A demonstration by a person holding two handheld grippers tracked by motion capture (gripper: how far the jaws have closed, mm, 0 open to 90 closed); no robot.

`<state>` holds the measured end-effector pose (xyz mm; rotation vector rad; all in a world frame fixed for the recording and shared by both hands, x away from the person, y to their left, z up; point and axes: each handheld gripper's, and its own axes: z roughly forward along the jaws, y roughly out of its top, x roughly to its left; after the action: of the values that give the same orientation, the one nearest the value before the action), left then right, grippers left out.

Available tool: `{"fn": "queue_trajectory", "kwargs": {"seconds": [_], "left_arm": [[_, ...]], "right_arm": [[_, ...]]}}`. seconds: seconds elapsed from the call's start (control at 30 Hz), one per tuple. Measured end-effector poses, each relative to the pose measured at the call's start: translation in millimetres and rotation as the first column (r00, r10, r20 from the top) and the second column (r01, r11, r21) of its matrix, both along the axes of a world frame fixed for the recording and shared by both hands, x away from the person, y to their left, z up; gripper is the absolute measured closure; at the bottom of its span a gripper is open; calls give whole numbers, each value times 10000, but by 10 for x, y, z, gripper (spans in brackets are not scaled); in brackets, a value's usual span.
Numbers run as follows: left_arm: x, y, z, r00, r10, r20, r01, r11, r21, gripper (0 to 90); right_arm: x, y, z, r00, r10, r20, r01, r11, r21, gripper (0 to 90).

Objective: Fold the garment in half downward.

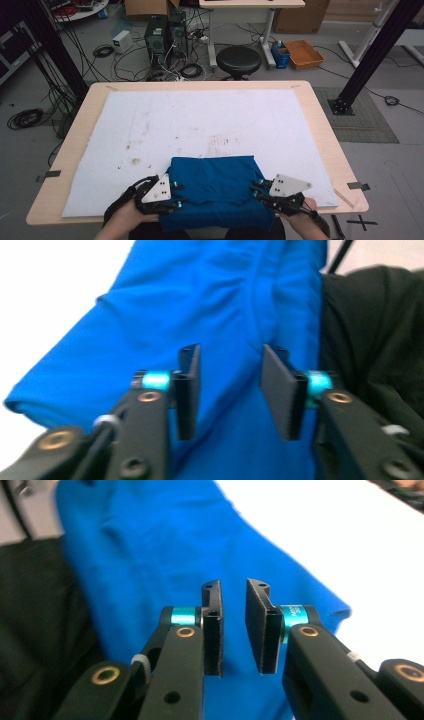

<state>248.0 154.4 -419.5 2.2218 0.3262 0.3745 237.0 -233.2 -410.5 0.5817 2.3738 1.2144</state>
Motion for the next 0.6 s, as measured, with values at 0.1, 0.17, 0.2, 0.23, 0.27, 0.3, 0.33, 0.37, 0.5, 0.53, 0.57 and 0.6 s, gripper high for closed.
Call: {"fn": "queue_trajectory", "kwargs": {"seconds": [0.1, 0.17, 0.2, 0.23, 0.27, 0.3, 0.33, 0.37, 0.5, 0.53, 0.57, 0.6], "left_arm": [[160, 68, 52, 9936, 1132, -2, -1128, 9900, -853, 531], [285, 116, 79, 9815, 1915, -35, -1905, 9739, -1237, 531], [349, 138, 85, 9735, 2285, -32, -2268, 9642, -1375, 530], [418, 157, 84, 9654, 2603, -136, -2593, 9542, -1493, 522], [472, 171, 79, 9597, 2796, -273, -2803, 9472, -1555, 514], [559, 186, 62, 9481, 3136, -523, -3179, 9336, -1654, 513], [630, 200, 44, 9403, 3339, -654, -3402, 9246, -1715, 512], [700, 208, 17, 9317, 3517, -907, -3626, 9148, -1781, 509], [933, 208, -135, 9019, 3735, -2169, -4124, 8939, -1755, 509], [966, 202, -171, 9016, 3594, -2407, -4025, 9009, -1623, 510], [984, 186, -204, 8965, 3548, -2653, -4011, 9044, -1456, 514], [993, 177, -229, 8927, 3525, -2810, -3978, 9091, -1235, 529]], "right_arm": [[276, -57, 40, 9945, -896, -544, 926, 9942, 553, 703], [476, -88, 52, 9832, -1511, -1025, 1601, 9834, 858, 694], [578, -101, 48, 9771, -1729, -1241, 1858, 9775, 1003, 680], [674, -107, 40, 9692, -1934, -1527, 2104, 9719, 1050, 675], [762, -110, 26, 9597, -2152, -1809, 2368, 9656, 1077, 676], [821, -110, 11, 9527, -2294, -1994, 2545, 9607, 1110, 674], [923, -108, -23, 9425, -2453, -2268, 2737, 9562, 1033, 665], [994, -106, -57, 9327, -2624, -2475, 2927, 9516, 940, 663], [1190, -96, -237, 8811, -2683, -3895, 3287, 9395, 965, 661], [1210, -86, -270, 8732, -2673, -4074, 3289, 9402, 881, 662], [1221, -76, -294, 8692, -2673, -4160, 3277, 9414, 799, 674], [1228, -68, -312, 8685, -2608, -4216, 3190, 9450, 725, 721]]}}
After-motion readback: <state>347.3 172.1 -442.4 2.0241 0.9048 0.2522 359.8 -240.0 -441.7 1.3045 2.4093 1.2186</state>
